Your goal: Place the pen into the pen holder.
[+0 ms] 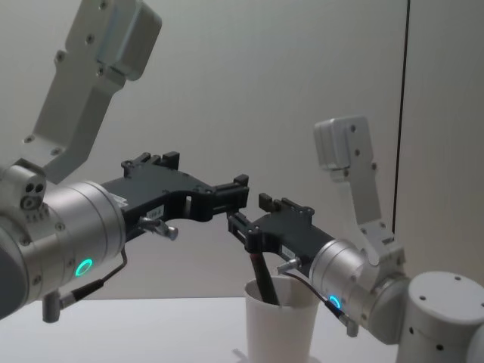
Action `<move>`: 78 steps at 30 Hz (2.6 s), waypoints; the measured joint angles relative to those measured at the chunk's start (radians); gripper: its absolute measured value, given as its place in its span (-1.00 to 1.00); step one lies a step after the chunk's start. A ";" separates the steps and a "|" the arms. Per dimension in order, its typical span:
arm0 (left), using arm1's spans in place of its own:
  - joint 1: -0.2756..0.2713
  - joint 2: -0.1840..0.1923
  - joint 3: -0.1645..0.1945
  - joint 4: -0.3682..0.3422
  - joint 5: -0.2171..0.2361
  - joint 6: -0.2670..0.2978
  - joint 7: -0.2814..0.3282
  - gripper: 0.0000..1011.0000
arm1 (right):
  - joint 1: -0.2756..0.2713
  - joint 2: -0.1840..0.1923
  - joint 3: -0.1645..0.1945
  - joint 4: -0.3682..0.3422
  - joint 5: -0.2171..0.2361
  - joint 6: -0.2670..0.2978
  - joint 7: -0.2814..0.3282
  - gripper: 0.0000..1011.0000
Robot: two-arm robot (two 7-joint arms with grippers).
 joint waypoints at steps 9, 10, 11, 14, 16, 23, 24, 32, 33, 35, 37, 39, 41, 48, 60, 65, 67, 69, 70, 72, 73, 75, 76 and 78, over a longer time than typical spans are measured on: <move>0.000 0.000 0.000 0.000 0.000 0.000 0.000 0.99 | -0.008 0.003 0.004 -0.017 0.002 0.003 0.009 0.54; 0.000 0.000 0.000 0.000 0.000 0.000 0.000 0.99 | -0.010 0.004 0.004 -0.019 0.002 0.004 0.010 0.60; 0.000 0.000 0.000 0.000 0.000 0.000 0.000 0.99 | -0.011 0.004 0.005 -0.021 0.003 0.005 0.010 0.65; 0.000 0.000 0.000 0.000 0.000 0.000 0.000 0.99 | -0.017 0.006 0.006 -0.034 0.005 0.008 0.013 0.82; 0.000 0.000 0.000 0.000 0.000 0.000 0.000 0.99 | -0.020 0.008 0.008 -0.040 0.006 0.010 0.013 0.93; 0.000 0.000 0.000 0.000 0.000 0.000 0.000 0.99 | -0.045 0.017 0.014 -0.089 0.012 0.030 0.007 0.98; 0.000 0.000 0.000 0.000 0.000 0.000 0.000 0.99 | -0.048 0.018 0.015 -0.099 0.012 0.033 0.005 0.98; 0.000 0.000 0.000 0.000 0.000 0.000 0.000 0.99 | -0.107 0.040 0.029 -0.220 0.019 0.094 -0.044 0.98; 0.000 0.000 0.000 0.000 0.000 0.000 0.000 0.99 | -0.113 0.042 0.030 -0.233 0.019 0.101 -0.050 0.98; 0.000 0.000 0.000 0.000 0.000 0.000 0.000 0.99 | -0.133 0.049 0.035 -0.275 0.020 0.126 -0.072 0.98; 0.000 0.000 0.000 0.000 0.000 0.000 0.000 0.99 | -0.153 0.057 0.040 -0.316 0.022 0.152 -0.094 0.98; 0.000 0.000 0.000 0.000 0.000 0.000 0.000 0.99 | -0.166 0.062 0.044 -0.344 0.022 0.167 -0.107 0.98; 0.000 0.000 0.000 0.000 0.000 0.000 0.000 0.99 | -0.191 0.071 0.049 -0.394 0.024 0.197 -0.133 0.98; 0.000 0.000 0.000 0.000 0.000 0.000 0.000 0.99 | -0.275 0.102 0.066 -0.553 0.034 0.289 -0.200 0.98; 0.000 0.000 0.000 0.000 0.000 0.000 0.000 0.99 | -0.428 0.162 0.093 -0.809 0.065 0.439 -0.278 0.98; 0.000 0.000 0.000 0.000 0.000 0.000 0.000 0.99 | -0.473 0.182 0.103 -0.876 0.079 0.479 -0.294 0.98; 0.000 0.000 0.000 0.000 0.000 0.000 0.000 0.99 | -0.493 0.190 0.107 -0.903 0.085 0.495 -0.300 0.98; 0.000 0.000 0.000 0.000 0.000 0.000 0.000 0.99 | -0.505 0.195 0.110 -0.919 0.089 0.504 -0.304 0.98; 0.000 0.000 0.000 0.000 0.000 0.000 0.000 0.99 | -0.514 0.199 0.112 -0.932 0.093 0.514 -0.308 0.98; 0.000 0.000 0.000 0.000 0.000 0.000 0.000 0.99 | -0.530 0.206 0.116 -0.951 0.099 0.527 -0.314 0.98; 0.000 0.000 0.000 0.000 0.000 0.000 0.000 0.99 | -0.534 0.207 0.118 -0.957 0.100 0.531 -0.316 0.98; 0.000 0.000 0.000 0.000 0.000 0.000 0.000 0.99 | -0.542 0.211 0.120 -0.968 0.104 0.538 -0.318 0.98; 0.000 0.000 0.000 0.000 0.000 0.000 0.000 0.99 | -0.549 0.214 0.122 -0.976 0.107 0.544 -0.321 0.98; 0.000 0.000 0.000 0.000 0.000 0.000 0.000 0.99 | -0.555 0.217 0.123 -0.984 0.109 0.549 -0.323 0.98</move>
